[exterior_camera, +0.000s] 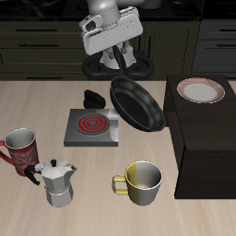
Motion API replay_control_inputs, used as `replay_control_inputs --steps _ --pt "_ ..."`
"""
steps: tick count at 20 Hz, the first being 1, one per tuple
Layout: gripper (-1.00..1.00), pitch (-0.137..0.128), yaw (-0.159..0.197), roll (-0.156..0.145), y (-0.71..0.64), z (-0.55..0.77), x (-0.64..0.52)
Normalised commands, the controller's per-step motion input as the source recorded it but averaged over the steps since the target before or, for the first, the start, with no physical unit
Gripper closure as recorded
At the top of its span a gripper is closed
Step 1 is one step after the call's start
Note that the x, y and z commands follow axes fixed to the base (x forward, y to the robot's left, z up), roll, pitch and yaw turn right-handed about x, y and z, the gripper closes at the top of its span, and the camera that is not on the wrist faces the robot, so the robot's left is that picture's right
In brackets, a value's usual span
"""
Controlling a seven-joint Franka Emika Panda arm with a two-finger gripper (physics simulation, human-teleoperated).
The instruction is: Place the frying pan on the top layer of the shelf
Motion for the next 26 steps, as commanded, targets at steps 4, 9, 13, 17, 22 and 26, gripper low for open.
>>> replay_control_inputs --steps 4,9,13,17,22,26 --pt "1.0 0.04 -0.083 0.081 0.3 -0.22 0.14" --pt "1.0 0.028 -0.026 0.039 0.25 -0.19 0.12" --pt "1.0 0.023 -0.042 0.04 0.24 -0.15 0.11" --pt "1.0 0.016 -0.007 0.065 0.28 -0.09 0.02" --pt "1.0 0.026 0.005 0.075 0.38 -0.13 0.07" --pt "1.0 0.032 0.023 0.066 0.3 -0.15 0.04"
